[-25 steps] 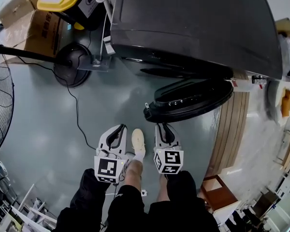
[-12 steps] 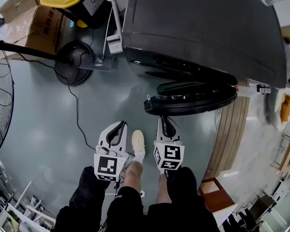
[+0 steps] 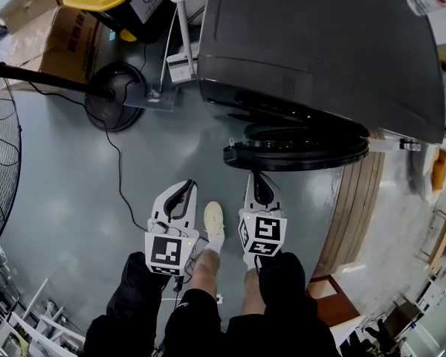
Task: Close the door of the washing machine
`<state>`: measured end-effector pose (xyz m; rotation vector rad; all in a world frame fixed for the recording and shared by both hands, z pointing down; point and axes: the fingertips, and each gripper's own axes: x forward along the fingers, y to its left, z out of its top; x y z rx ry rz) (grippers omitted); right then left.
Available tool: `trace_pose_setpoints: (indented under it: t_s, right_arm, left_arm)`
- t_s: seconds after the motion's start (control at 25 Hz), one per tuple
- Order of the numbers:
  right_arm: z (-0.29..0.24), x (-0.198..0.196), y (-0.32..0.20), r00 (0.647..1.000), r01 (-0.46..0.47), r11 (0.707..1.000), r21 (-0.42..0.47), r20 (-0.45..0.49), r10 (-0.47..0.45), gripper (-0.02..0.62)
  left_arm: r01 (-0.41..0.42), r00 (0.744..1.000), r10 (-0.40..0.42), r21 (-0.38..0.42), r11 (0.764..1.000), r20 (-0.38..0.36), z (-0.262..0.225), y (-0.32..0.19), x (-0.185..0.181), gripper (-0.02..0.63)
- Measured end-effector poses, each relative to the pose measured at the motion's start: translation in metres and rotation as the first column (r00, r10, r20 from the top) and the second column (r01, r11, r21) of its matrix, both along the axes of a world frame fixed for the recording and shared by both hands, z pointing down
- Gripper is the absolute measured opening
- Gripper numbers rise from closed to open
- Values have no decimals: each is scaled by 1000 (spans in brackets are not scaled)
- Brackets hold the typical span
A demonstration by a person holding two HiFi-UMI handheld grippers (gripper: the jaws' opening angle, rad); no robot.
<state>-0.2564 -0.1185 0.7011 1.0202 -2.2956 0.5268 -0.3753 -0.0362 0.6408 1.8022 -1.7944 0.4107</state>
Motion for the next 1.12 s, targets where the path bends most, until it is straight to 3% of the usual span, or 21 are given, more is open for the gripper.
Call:
trace_pose_setpoints:
  t_s: [1.12]
  right_arm:
    - [1,-38,-53,1000,-21,998,55,15,20,15]
  left_arm:
    - [0,1000,0,32,1000,-8,2,-32,-18,34]
